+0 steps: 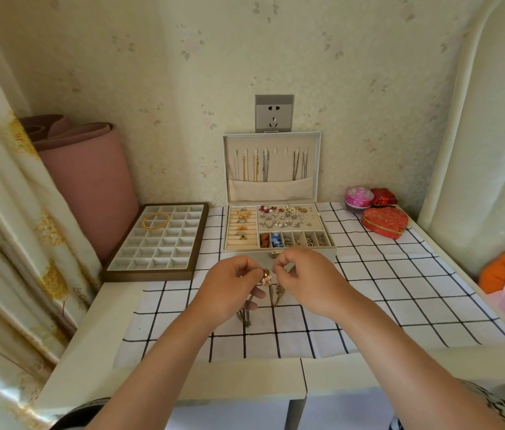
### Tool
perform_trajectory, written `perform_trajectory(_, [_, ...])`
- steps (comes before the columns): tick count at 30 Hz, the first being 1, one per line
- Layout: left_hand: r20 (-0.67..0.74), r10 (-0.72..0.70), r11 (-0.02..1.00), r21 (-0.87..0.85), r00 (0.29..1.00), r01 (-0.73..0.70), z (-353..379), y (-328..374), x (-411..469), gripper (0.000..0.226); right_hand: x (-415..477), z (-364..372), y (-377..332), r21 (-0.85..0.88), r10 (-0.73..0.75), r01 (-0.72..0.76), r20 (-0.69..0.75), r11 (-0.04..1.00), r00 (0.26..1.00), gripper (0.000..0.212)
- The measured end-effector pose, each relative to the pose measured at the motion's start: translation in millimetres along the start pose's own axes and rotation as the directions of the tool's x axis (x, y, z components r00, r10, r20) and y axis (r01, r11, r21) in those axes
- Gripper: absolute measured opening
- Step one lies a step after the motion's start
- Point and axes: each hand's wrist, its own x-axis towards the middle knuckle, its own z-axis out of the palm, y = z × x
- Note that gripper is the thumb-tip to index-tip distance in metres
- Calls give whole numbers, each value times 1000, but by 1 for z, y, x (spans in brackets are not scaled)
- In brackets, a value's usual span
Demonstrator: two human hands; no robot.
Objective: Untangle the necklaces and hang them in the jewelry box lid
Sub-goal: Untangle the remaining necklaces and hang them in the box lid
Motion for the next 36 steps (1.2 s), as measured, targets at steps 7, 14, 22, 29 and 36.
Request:
perform_trajectory(7, [-14,-13,996,-93,1000,12,-8,5,-1,14,1,-4,-5,137,6,12,-129,990,992,7])
perform_trajectory(14, [-27,6,1000,-25,1000,-7,-4,5,-4,12,1,-1,-8,263,34,-8,-96,965,995,8])
perform_trajectory(22, [14,107,963,246,994,-107,-5,-3,-5,14,-3,2,-9,17,-56,58,-99,998,994,6])
perform_trajectory(29, [-34,113,971,218,993,-103,-4,2,-2,16,-1,-1,-14,224,68,-62,-20,973,997,13])
perform_trajectory(36, [-64,131,956,272,989,-109,-2,2,-1,19,-1,-7,-22,388,184,-243,183,889,966,22])
